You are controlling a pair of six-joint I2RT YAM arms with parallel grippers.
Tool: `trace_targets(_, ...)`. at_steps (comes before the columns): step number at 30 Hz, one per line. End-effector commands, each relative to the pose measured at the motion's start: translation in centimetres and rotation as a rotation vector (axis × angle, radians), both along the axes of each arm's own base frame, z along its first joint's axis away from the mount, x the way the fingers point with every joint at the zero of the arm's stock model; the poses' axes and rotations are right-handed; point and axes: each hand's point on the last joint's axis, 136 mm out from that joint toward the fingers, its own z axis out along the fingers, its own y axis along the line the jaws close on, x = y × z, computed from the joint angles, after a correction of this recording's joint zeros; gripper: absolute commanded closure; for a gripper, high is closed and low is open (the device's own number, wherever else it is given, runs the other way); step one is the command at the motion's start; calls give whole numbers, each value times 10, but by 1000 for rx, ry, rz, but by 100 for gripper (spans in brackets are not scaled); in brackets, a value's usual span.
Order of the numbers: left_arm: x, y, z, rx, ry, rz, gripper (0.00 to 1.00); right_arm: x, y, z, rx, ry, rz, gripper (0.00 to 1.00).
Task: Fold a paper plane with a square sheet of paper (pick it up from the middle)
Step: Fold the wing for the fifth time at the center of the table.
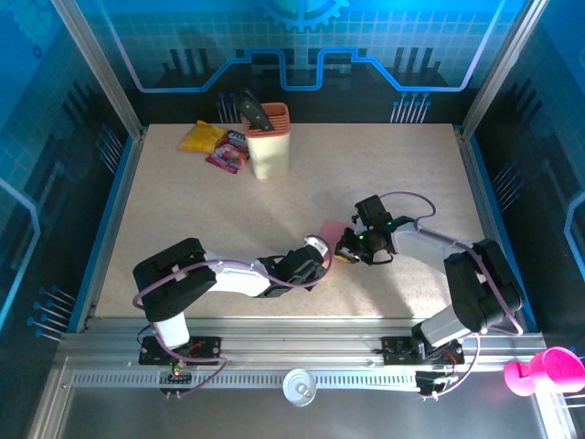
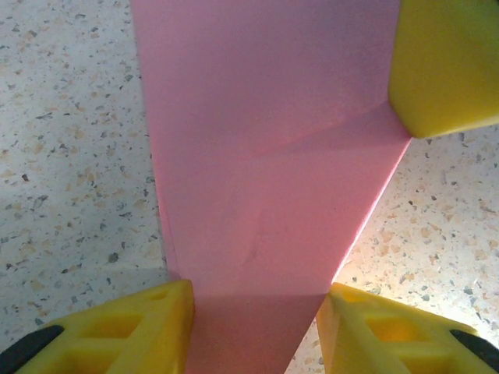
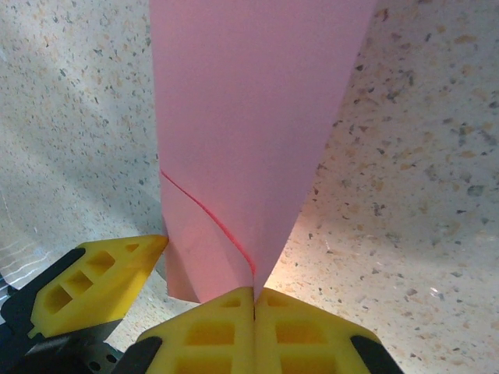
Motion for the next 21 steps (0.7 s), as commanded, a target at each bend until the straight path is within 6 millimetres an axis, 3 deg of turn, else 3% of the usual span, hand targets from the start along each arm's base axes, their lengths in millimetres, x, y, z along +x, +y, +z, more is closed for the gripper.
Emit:
trace_targets(1,4,0,18,-41,-49,14,55,-1,2,3,-7,1,5,100)
trace_targets(9,3,1,23,-47,-69,19,59,-3,2,2,-12,5,4,100)
trace_targets(17,0,8,22,-33,-79,33,39,-3,1,2,-16,6,6,100)
trace_targets(21,-9,14,25,-36,-78,32,36,-3,1,0,-21,10,8,100)
